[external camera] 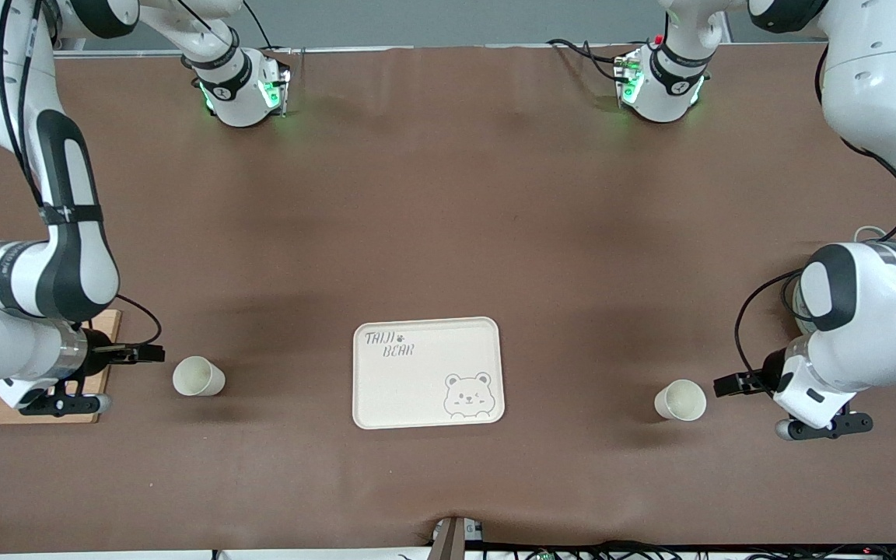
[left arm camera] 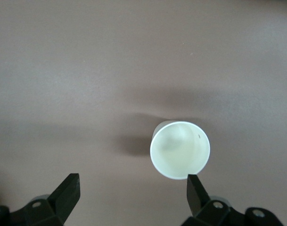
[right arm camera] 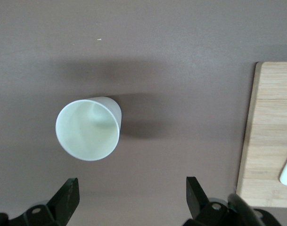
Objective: Place white IKEA cup upright on tray with both arms
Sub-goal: 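Reach the left gripper and right gripper toward the two white cups, then lower both grippers and close them on the rims of the cups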
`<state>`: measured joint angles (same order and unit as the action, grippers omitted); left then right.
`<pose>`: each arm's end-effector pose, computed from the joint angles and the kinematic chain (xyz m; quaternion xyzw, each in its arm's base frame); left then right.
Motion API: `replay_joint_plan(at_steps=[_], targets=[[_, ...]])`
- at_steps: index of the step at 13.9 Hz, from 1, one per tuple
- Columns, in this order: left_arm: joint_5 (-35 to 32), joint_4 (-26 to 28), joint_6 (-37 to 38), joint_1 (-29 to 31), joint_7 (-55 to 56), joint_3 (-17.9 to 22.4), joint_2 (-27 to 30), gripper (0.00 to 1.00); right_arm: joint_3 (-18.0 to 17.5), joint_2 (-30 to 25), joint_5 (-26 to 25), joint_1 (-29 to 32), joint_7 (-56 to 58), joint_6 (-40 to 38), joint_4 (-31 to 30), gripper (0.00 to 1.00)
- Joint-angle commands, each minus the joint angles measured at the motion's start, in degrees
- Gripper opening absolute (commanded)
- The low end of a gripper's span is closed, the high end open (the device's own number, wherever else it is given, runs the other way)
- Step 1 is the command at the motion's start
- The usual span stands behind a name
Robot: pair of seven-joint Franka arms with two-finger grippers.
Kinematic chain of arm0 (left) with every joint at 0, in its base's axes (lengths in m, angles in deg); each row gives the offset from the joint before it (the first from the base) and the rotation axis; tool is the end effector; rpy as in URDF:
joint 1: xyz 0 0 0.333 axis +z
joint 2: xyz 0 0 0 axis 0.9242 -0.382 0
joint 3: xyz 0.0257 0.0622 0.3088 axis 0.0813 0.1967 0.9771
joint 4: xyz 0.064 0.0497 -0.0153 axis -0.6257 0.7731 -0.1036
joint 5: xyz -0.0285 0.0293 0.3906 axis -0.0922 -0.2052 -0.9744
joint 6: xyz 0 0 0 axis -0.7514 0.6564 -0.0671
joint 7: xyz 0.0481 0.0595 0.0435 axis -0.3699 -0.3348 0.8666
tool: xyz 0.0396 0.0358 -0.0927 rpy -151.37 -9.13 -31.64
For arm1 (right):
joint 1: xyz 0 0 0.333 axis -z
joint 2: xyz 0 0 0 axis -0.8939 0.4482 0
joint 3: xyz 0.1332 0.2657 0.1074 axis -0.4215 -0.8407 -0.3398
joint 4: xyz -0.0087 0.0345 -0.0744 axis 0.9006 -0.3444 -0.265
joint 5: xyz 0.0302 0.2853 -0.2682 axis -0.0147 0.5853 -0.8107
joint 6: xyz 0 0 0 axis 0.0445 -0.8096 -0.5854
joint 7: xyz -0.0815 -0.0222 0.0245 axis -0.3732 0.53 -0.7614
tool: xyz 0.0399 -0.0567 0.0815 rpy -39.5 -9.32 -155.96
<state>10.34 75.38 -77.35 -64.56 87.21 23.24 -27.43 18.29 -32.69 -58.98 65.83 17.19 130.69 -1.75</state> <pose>0.7411 -0.0204 0.3305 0.9971 0.0586 0.0294 0.0375 0.7090 -0.0463 0.3154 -0.9978 -0.0093 0.0635 0.0174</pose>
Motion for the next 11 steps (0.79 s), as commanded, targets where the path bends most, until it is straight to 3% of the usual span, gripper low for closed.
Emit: replay_joint_plan(at_steps=[1, 11], targets=[[-0.8, -0.9, -3.4, -0.4, -0.6, -0.1, -2.6, 1.00, -0.3, 2.0, 0.9, 0.2, -0.5, 2.8, 0.4, 1.00], [-0.8, -0.3, -11.5, -1.7, 0.2, -0.1, -8.6, 1.00, -0.3, 6.1, 1.7, -0.7, -1.1, 9.7, 0.4, 1.00]])
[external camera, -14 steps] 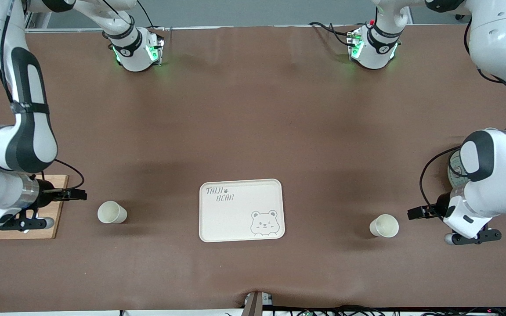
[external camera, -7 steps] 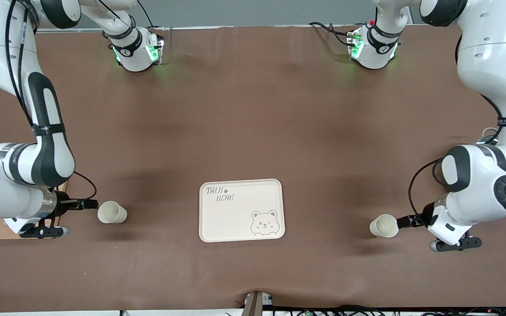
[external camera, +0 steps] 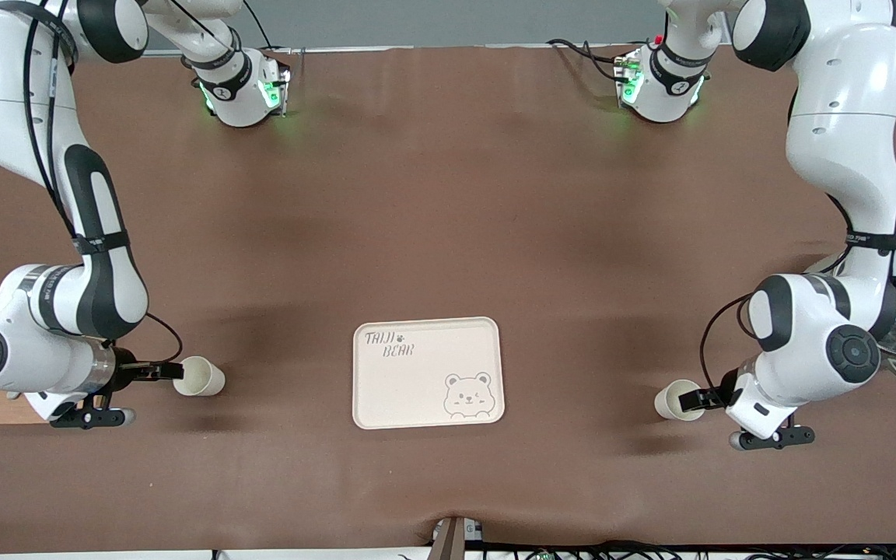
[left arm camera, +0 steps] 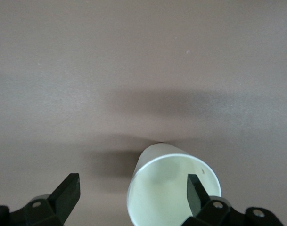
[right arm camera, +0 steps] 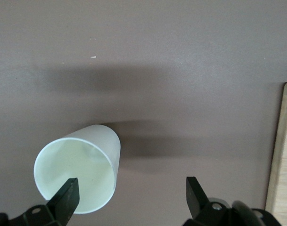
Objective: Place white IKEA cup upright on tray with both arms
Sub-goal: 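Lower both grippers and close them on the rims of the cups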
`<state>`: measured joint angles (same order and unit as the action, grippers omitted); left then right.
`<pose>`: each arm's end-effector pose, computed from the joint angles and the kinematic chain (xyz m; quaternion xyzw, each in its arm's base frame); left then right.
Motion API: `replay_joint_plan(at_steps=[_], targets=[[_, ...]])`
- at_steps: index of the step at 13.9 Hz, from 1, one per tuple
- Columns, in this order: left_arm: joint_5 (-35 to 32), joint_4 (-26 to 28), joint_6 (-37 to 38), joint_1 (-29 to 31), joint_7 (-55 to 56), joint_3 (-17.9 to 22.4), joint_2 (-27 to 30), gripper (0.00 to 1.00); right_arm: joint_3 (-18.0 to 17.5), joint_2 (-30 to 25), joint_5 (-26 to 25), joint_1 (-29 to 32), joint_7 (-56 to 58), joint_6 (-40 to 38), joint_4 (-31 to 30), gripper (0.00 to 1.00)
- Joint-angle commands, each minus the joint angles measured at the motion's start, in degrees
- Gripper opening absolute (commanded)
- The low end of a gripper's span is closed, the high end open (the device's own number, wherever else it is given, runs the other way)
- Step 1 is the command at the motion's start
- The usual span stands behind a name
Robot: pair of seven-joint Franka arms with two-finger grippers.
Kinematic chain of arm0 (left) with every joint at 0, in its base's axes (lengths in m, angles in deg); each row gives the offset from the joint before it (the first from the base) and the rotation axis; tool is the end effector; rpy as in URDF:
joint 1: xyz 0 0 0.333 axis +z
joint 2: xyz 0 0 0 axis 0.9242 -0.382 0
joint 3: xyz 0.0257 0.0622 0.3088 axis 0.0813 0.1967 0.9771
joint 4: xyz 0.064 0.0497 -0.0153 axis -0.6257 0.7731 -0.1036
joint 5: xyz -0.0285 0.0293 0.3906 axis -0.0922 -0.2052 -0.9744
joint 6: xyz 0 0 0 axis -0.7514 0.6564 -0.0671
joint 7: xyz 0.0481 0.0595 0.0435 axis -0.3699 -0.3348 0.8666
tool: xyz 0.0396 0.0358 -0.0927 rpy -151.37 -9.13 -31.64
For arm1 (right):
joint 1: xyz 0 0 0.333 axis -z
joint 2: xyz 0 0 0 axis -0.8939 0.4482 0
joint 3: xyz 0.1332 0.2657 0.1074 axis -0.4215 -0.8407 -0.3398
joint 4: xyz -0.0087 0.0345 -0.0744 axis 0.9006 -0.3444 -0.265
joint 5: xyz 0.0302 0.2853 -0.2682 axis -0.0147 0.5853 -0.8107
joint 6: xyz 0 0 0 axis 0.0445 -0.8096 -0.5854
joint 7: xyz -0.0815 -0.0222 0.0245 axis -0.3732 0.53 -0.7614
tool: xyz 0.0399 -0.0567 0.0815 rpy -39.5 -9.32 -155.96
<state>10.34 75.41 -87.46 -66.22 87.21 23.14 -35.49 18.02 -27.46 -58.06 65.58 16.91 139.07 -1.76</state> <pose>0.7511 -0.0426 0.2424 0.9967 0.0497 0.0461 0.0450 0.7221 -0.0412 0.2610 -0.9991 -0.0055 0.0358 0.0207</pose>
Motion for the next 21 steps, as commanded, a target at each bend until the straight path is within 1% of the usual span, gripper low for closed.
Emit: replay_joint_plan(at_steps=[1, 3, 5, 8, 9, 12, 15, 16, 18, 19, 21], targets=[[-0.8, -0.4, -1.4, 0.0, 0.2, 0.0, -0.6, 1.00, -0.1, 1.4, 0.8, -0.4, -0.8, 1.4, 0.4, 1.00], [-0.7, -0.3, -1.4, 0.1, 0.4, 0.0, -0.6, 1.00, -0.1, 2.8, 0.8, -0.5, -0.8, 3.5, 0.5, 1.00], [-0.7, -0.3, -1.4, 0.1, 0.5, -0.1, -0.6, 0.82, 0.0, 4.0, 0.8, -1.0, -0.8, 5.0, 0.5, 1.00], [-0.5, 0.1, -1.3, 0.1, 0.6, -0.1, -0.3, 0.49, -0.1, 4.9, 0.8, -1.2, -0.8, 5.8, 0.5, 1.00], [-0.4, 0.2, -1.3, 0.1, 0.6, -0.1, -0.2, 0.41, -0.1, 4.9, 0.8, -1.2, -0.8, 6.0, 0.5, 1.00], [-0.4, 0.2, -1.1, 0.1, 0.7, -0.1, 0.0, 0.20, -0.1, 4.8, 0.8, -1.3, -0.3, 5.9, 0.5, 1.00], [-0.4, 0.2, -1.1, 0.1, 1.7, -0.2, 0.1, 0.02, -0.3, 4.6, 0.8, -1.2, -0.3, 5.3, 0.6, 1.00], [-0.4, 0.2, -1.1, 0.0, 1.8, -0.3, 0.2, 0.00, -0.3, 4.6, 0.8, -1.2, -0.4, 5.3, 0.6, 1.00], [-0.4, 0.1, -1.0, -0.2, 1.8, -0.3, 0.4, 0.00, -0.4, 4.5, 0.8, -1.2, -0.6, 5.2, 0.6, 0.79], [-0.3, 0.0, -1.0, -0.3, 1.9, -0.3, 0.8, 0.00, -0.8, 4.4, 0.8, -1.2, -0.7, 4.6, 0.7, 0.67], [-0.6, -0.2, -0.8, -0.4, 3.7, -0.3, 1.6, 0.00, -0.8, 4.4, 1.8, -1.2, -0.7, 4.4, 0.8, 0.57]])
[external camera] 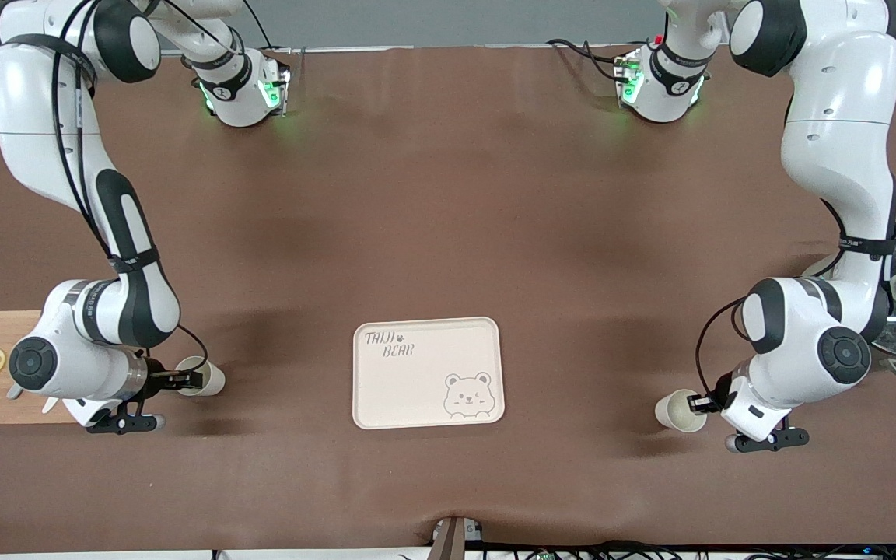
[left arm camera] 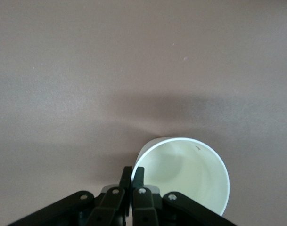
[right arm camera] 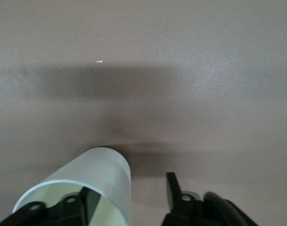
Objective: Place white IKEA cup upright on tray with both arms
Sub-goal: 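Lower both grippers and close them on the rims of the cups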
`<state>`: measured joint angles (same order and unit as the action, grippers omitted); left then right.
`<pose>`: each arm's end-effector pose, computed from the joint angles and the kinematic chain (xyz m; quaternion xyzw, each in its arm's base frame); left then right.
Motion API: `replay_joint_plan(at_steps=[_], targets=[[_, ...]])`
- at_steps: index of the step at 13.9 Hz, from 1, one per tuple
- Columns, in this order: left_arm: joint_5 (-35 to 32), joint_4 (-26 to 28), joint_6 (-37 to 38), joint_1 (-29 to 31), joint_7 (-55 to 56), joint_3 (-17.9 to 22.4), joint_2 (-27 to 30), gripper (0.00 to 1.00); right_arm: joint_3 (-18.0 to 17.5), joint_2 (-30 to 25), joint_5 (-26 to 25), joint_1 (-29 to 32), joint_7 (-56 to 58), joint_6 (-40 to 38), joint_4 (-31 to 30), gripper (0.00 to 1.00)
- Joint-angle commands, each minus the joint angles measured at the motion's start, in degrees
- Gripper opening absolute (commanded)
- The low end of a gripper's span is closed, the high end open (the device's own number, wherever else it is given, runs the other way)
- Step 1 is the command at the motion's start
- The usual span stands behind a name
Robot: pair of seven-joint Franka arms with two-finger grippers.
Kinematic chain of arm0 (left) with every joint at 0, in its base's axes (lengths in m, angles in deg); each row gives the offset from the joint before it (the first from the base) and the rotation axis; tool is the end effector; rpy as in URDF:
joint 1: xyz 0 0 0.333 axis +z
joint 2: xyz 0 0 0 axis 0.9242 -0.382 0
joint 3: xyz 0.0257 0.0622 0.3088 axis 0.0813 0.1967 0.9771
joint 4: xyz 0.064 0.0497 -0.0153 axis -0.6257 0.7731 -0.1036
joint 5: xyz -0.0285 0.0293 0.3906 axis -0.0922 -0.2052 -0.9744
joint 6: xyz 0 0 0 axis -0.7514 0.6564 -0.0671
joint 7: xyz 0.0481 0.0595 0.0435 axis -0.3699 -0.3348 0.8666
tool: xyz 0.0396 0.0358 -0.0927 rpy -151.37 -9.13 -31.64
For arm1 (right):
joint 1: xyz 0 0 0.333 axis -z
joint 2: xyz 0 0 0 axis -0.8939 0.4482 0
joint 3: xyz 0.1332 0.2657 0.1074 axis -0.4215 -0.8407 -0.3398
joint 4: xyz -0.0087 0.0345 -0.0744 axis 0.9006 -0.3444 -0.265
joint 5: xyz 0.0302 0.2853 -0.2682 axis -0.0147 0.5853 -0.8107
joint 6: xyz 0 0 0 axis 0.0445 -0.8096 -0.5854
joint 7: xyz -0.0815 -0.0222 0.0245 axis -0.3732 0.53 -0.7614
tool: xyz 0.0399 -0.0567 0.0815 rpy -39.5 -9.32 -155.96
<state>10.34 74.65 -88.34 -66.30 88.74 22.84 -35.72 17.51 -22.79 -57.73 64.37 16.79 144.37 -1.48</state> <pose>0.7552 -0.0463 0.2473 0.9953 0.0613 0.0574 0.0491 0.7268 -0.0214 0.2114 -0.9992 -0.0151 0.0280 0.0230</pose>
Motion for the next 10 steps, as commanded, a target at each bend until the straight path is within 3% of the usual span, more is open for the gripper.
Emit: replay_joint_plan(at_steps=[1, 5, 8, 10], targets=[[-0.5, 0.4, 0.1, -0.5, 2.6, -0.1, 2.2, 0.00, -0.3, -0.2, 2.2, 0.0, -0.5, -1.0, 0.6, 0.52], [-0.3, 0.2, 0.2, -2.1, 6.0, -0.2, 3.6, 0.00, -0.3, -0.2, 2.2, 0.1, -0.2, -1.0, 0.7, 0.33], [-0.4, 0.1, 1.1, -4.0, 9.3, -0.2, 4.5, 0.00, -0.3, -0.6, 2.2, 0.1, 0.0, -1.0, 0.8, 0.03], [-0.4, 0.0, 1.7, -5.2, 12.5, -0.4, 4.6, 0.00, -0.3, -0.9, 2.1, 0.1, 0.0, -1.0, 0.9, 0.00]])
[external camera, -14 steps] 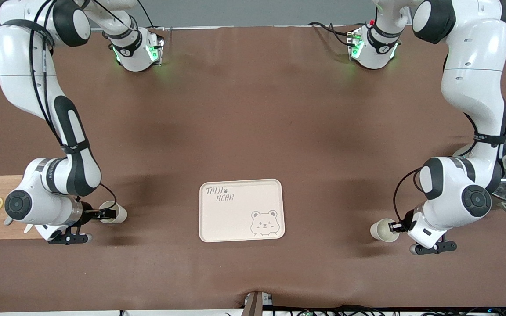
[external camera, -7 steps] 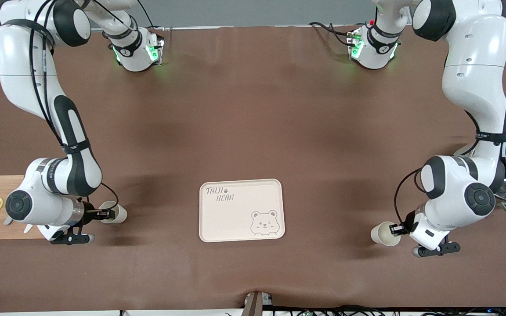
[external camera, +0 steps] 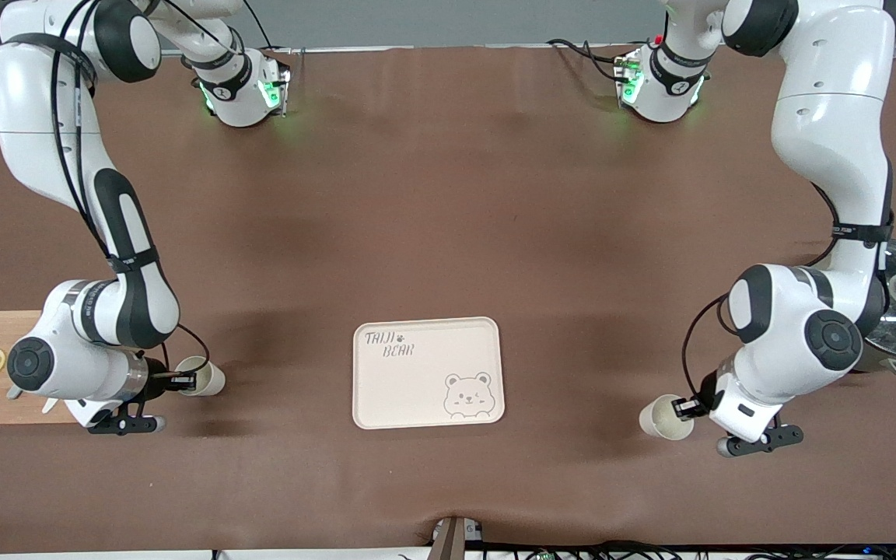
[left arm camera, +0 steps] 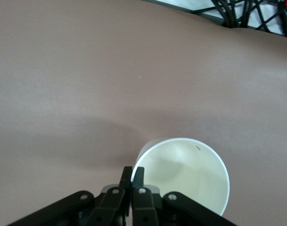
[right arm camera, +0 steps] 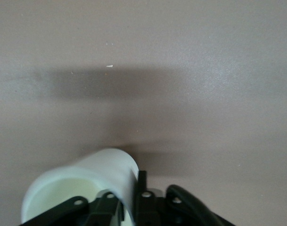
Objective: Place white IKEA cup upright on tray with both arms
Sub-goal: 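Carry the cups with both grippers over the white bear tray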
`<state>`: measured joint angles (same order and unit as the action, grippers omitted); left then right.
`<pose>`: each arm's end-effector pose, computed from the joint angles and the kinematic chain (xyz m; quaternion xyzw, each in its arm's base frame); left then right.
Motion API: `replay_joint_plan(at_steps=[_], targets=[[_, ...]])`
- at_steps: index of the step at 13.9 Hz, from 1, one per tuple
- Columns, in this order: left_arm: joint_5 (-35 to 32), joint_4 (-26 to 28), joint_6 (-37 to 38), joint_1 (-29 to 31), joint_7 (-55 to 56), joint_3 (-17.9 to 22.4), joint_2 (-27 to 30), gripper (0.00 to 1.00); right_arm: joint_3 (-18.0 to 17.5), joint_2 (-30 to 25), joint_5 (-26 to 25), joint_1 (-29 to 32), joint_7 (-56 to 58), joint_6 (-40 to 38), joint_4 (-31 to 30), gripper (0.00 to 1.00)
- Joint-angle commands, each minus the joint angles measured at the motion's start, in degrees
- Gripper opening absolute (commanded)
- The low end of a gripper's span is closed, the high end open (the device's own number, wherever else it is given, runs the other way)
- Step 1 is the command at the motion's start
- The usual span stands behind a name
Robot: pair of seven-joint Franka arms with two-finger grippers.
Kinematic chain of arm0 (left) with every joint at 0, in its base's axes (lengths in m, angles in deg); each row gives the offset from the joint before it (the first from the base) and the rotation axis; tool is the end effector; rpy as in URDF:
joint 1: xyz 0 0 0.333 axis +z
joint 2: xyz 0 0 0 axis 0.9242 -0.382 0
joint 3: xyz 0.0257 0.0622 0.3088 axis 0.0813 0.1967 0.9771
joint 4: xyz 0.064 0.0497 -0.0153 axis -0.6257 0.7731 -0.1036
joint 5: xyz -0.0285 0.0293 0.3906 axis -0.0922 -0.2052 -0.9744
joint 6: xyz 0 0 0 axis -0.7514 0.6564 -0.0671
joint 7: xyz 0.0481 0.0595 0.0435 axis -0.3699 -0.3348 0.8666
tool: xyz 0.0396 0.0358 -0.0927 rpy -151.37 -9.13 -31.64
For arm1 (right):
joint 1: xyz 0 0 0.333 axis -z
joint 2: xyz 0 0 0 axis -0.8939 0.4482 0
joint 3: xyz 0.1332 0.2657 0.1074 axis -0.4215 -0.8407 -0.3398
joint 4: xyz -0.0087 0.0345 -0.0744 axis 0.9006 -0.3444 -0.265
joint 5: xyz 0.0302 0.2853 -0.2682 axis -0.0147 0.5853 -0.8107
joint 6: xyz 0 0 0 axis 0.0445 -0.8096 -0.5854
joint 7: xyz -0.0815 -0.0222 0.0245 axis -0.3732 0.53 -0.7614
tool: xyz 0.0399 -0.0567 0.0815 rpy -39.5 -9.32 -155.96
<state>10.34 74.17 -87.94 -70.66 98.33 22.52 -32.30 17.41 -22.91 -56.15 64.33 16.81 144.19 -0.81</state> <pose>0.7540 -0.1068 0.2960 0.9894 0.1032 0.0806 0.0627 0.7300 -0.0187 0.2179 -0.9991 -0.0087 0.0219 0.0348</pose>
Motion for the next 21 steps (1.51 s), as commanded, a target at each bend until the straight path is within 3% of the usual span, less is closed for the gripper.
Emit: replay_joint_plan(at_steps=[1, 4, 10, 13, 18, 21], targets=[[-0.4, 0.4, 1.3, -1.7, 4.6, -0.1, 1.2, 0.00, -0.3, -0.9, 0.5, 0.0, 0.0, -0.8, 0.3, 0.00], [-0.5, 0.0, 1.3, -4.2, 9.4, 0.0, 1.2, 0.00, -0.3, -1.3, 0.4, -0.4, -0.1, -4.2, 1.7, 0.00], [-0.6, -0.7, 2.0, -10.8, 18.7, 0.9, 1.2, 0.00, -0.3, -2.0, 0.2, -3.8, -0.6, -21.7, 14.7, 0.00], [-0.9, -1.3, 2.1, -14.3, 21.8, 1.3, 1.2, 0.00, -0.3, -2.7, 0.2, -7.0, -1.2, -21.4, 17.2, 0.00], [-1.9, -2.5, 2.1, -25.5, 28.1, 9.6, 0.6, 0.00, -0.2, -2.7, 0.2, -15.2, -15.2, -20.5, 19.7, 0.00], [-1.8, -3.4, 2.0, -28.3, 30.5, 10.5, 0.3, 0.00, -0.3, -2.7, 0.3, -18.8, -22.2, -18.4, 19.7, 0.00]])
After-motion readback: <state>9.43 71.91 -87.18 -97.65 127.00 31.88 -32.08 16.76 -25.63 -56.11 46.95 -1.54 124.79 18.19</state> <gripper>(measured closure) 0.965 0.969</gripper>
